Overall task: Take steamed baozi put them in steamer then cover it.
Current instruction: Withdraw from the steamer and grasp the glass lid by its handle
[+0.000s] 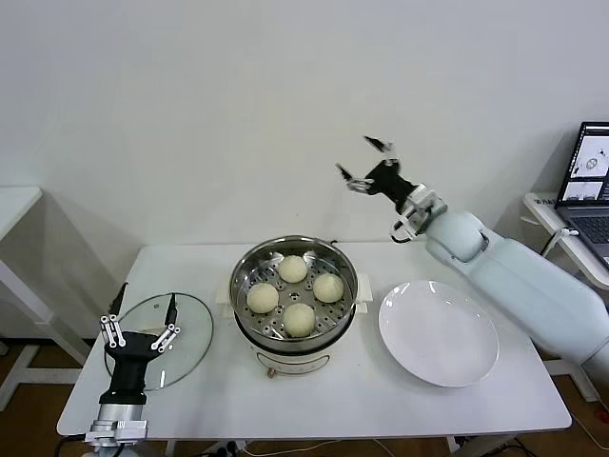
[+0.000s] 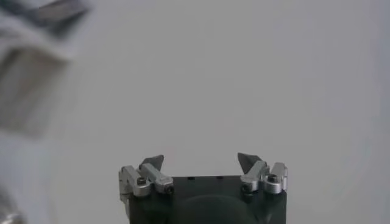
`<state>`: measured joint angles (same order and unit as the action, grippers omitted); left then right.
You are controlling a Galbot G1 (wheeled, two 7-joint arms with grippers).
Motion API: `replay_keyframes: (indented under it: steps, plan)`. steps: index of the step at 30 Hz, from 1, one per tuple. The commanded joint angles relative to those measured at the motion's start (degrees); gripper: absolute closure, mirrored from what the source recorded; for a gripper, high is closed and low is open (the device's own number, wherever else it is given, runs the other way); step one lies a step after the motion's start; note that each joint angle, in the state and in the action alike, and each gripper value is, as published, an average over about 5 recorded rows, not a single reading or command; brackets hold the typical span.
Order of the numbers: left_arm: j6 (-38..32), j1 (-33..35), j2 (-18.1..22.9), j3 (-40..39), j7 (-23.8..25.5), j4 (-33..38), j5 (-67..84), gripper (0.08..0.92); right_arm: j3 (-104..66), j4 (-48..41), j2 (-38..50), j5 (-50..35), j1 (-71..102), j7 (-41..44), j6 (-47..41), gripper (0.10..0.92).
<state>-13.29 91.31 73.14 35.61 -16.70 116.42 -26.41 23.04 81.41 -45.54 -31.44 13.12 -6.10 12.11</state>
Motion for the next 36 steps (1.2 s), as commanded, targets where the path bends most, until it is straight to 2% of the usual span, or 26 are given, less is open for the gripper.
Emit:
replay_keyframes:
  steps: [1,8,16,22,36]
  plan:
    - [2.48,-2.0,-1.81,1.68,-2.22,-3.04,-7.46,0.177,-39.77,3.65,-4.32,6.18,41.02,-8.33,5.39,0.203]
    - [1.99,-1.95,-4.71,3.72,-1.95,-10.46,-17.14,0.177,-48.81,5.78,-14.42,7.64,54.34,-4.88,7.57,0.203]
    - [1.44,-1.77,-6.6,5.02,-3.53,-21.84,-31.18,0.177,-50.83,7.89,-19.38,9.11,59.71,-3.55,8.38,0.203]
    - [-0.59,-3.1,-5.53,3.97,-5.32,-26.27,-37.37,0.177,-50.98,8.83,-21.05,10.06,61.0,-3.2,8.38,0.203]
    - [1.4,-10.1,-4.14,2.85,-7.66,-33.68,-44.97,0.177,-51.41,8.47,-22.63,12.41,61.79,-2.69,8.45,0.203]
